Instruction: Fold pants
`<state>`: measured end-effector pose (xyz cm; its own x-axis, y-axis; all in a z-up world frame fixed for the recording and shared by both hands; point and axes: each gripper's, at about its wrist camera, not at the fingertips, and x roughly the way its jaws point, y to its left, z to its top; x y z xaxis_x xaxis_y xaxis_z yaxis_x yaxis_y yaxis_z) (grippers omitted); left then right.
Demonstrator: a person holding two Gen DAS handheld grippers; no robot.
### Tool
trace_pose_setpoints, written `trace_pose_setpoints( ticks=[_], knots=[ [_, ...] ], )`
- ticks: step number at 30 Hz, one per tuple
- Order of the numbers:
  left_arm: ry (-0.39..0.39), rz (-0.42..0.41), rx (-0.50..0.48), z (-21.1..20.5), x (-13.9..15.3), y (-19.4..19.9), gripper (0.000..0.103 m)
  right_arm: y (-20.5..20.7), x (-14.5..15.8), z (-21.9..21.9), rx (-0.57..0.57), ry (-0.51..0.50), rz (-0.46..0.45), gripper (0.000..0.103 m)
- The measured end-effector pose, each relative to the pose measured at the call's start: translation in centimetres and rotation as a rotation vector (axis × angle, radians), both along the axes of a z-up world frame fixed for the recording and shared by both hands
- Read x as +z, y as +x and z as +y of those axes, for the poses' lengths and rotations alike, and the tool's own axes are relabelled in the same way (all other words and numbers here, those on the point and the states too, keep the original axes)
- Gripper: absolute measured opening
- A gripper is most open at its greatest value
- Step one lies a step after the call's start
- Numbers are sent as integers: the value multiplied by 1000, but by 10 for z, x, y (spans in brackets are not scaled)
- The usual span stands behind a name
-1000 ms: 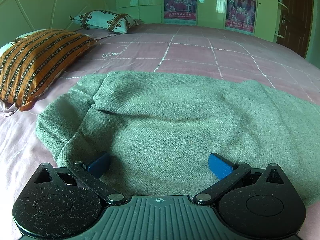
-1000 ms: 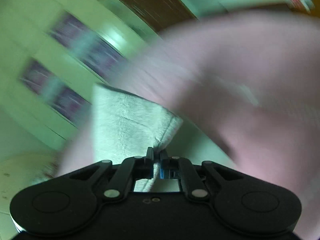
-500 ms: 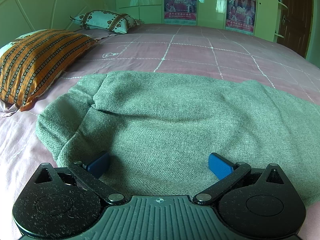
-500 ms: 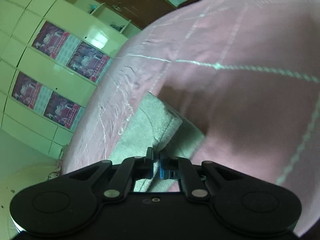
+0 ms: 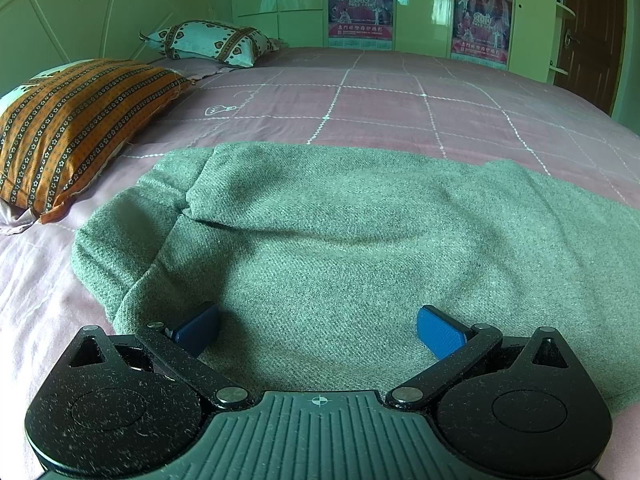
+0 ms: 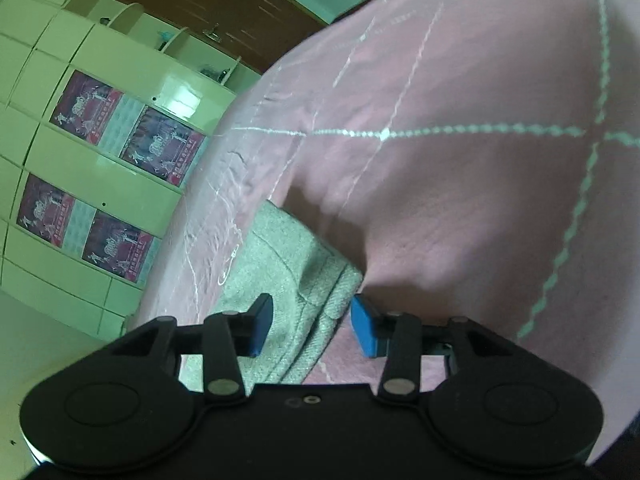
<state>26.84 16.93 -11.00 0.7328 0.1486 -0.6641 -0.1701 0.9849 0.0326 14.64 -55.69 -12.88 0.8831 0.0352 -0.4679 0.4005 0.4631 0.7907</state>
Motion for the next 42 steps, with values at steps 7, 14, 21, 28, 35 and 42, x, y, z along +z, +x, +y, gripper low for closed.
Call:
trace_pose_setpoints(
  ticks=[7, 14, 21, 28, 35, 42],
  knots=[
    [-5, -1, -2, 1, 0, -1, 103, 25, 89, 51, 247, -703, -16, 6],
    [-8, -1, -10, 2, 0, -1, 103, 47, 26, 12, 280, -493, 168, 10],
    [1, -20, -9, 1, 2, -2, 103, -9, 31, 16, -47, -255, -9, 20],
    [-84, -115, -22, -21, 29, -39, 103, 13, 18, 105, 363, 23, -81, 20],
    [-58, -129, -26, -48, 24, -67, 103, 47, 0, 154, 493, 104, -21, 17],
    [-91, -126, 35, -39, 8, -64, 103, 47, -8, 154, 507, 143, -31, 11]
  ],
)
